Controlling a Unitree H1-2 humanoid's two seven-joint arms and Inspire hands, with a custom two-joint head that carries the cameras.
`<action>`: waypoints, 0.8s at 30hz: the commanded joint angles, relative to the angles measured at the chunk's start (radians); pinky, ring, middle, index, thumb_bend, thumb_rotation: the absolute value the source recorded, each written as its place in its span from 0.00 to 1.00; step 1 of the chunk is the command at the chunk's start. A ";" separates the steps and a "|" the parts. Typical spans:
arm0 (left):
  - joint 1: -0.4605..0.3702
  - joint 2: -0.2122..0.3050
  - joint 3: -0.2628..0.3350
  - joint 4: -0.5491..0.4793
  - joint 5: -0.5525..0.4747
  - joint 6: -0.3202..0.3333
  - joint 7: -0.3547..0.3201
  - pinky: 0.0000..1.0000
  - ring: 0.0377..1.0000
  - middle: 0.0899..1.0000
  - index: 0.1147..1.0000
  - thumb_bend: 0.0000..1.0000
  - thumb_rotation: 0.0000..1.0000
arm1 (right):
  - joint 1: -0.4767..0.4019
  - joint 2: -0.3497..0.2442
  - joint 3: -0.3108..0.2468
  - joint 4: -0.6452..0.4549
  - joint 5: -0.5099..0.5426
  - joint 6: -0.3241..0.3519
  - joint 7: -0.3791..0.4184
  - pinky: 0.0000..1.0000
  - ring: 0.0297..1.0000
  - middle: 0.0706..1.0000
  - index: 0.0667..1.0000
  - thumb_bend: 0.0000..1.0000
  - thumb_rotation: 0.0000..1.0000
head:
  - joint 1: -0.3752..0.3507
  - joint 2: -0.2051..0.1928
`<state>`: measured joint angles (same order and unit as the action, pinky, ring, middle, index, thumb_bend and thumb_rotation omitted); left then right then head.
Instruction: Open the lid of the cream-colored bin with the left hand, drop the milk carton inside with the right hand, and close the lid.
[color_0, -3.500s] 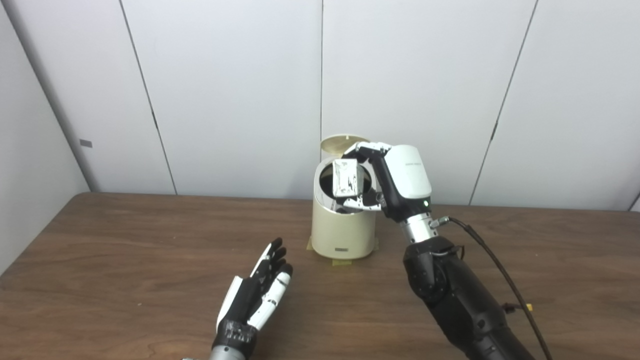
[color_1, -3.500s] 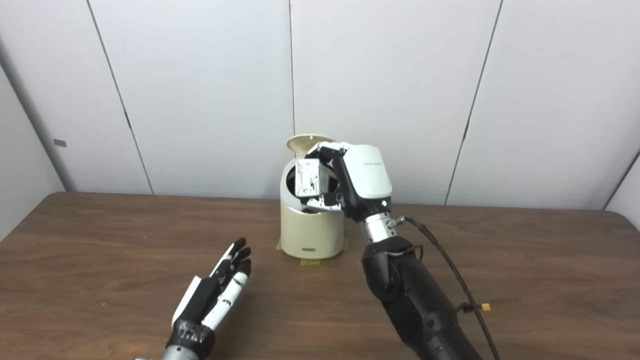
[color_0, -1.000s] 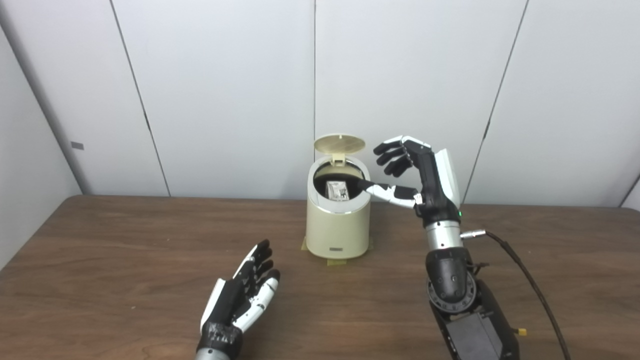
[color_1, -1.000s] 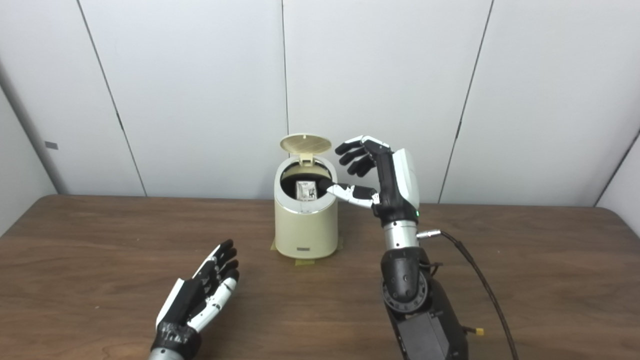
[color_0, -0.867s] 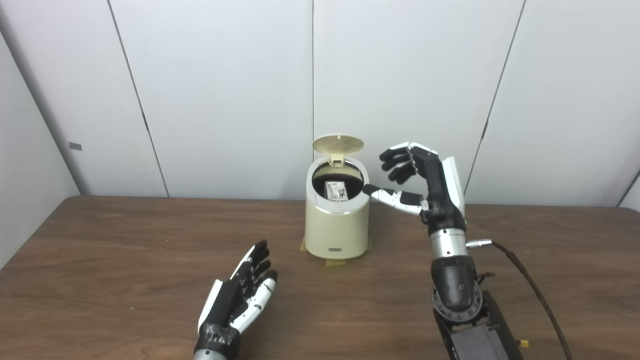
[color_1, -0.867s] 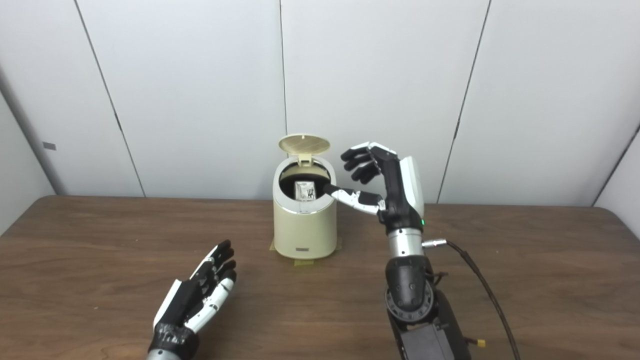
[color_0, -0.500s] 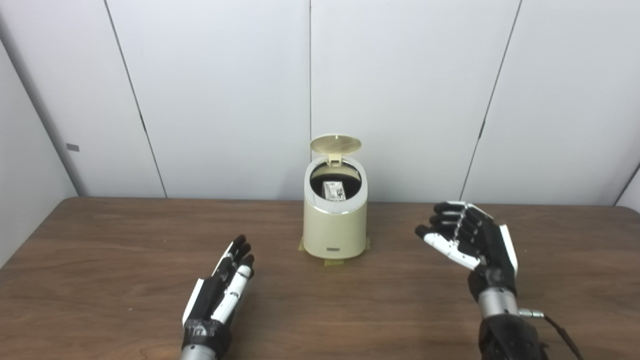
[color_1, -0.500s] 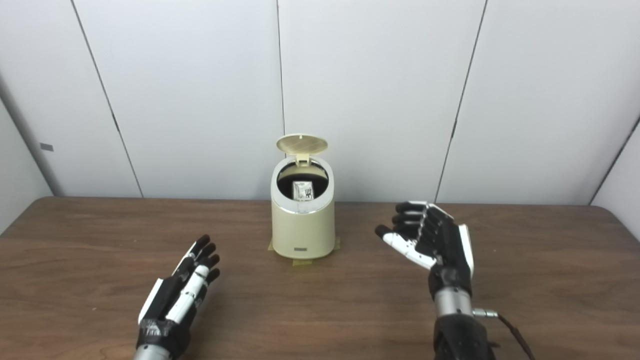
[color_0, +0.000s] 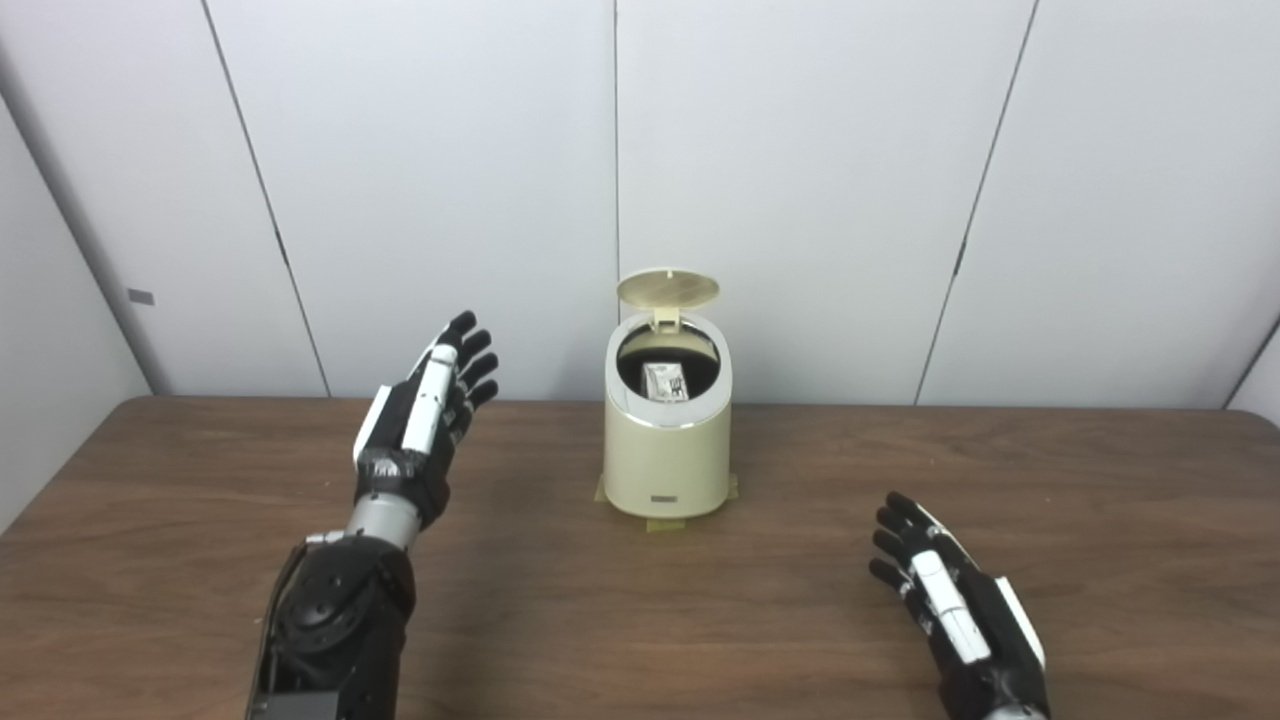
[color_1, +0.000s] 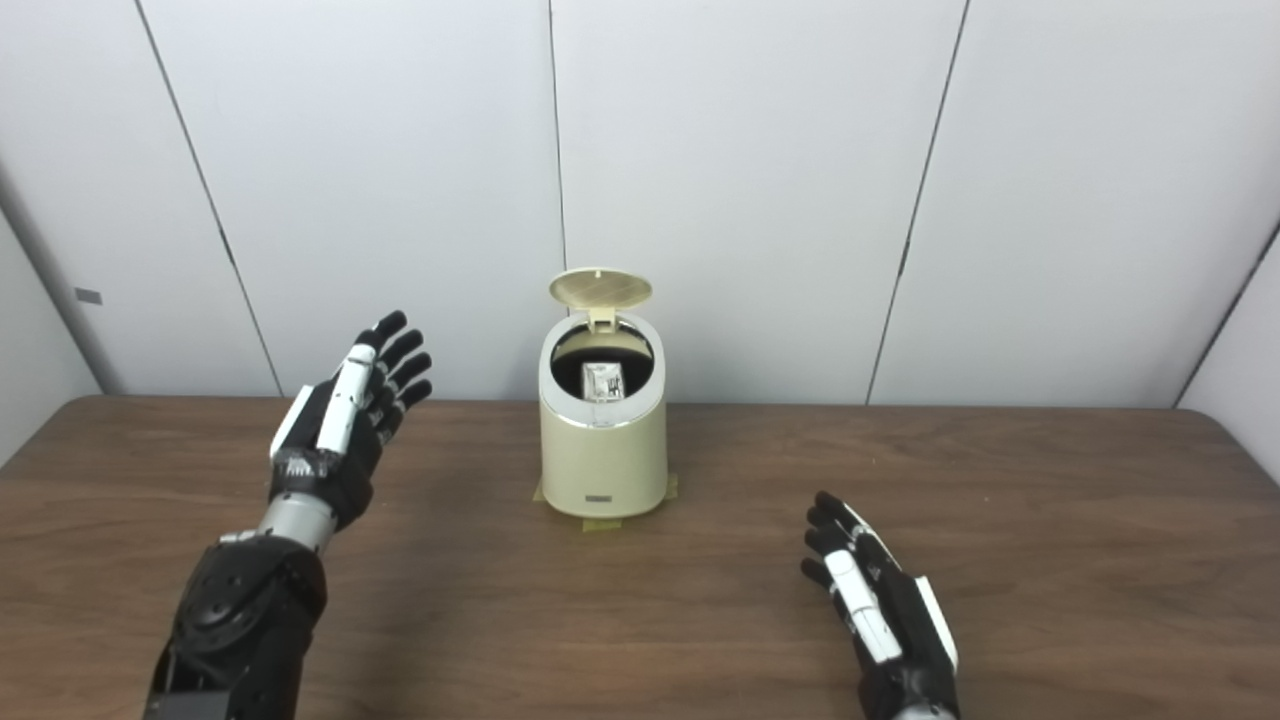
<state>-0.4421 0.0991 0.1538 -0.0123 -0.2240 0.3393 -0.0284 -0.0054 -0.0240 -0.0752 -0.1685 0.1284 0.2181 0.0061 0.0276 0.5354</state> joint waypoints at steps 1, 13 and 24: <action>-0.100 0.018 -0.013 0.027 -0.005 -0.023 -0.028 0.91 0.92 0.92 0.93 0.39 0.79 | -0.025 0.003 0.005 -0.028 -0.006 -0.076 0.008 0.80 0.88 0.87 0.87 0.52 0.64 | 0.002 -0.001; -0.356 0.084 -0.084 0.359 0.067 -0.131 -0.081 0.89 0.89 0.88 0.89 0.37 0.84 | -0.027 0.000 0.012 0.079 -0.012 -0.162 0.011 0.79 0.84 0.84 0.87 0.49 0.78 | -0.004 -0.036; -0.490 0.117 -0.195 0.553 0.182 -0.246 -0.162 0.87 0.85 0.83 0.85 0.41 0.95 | -0.019 0.010 0.004 0.116 0.020 -0.184 0.014 0.78 0.85 0.84 0.86 0.52 0.85 | -0.001 -0.050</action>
<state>-0.8452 0.1932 -0.0389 0.5529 -0.0604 0.1485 -0.1740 -0.0124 -0.0202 -0.0684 -0.0723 0.1299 0.0542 0.0063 0.0261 0.4847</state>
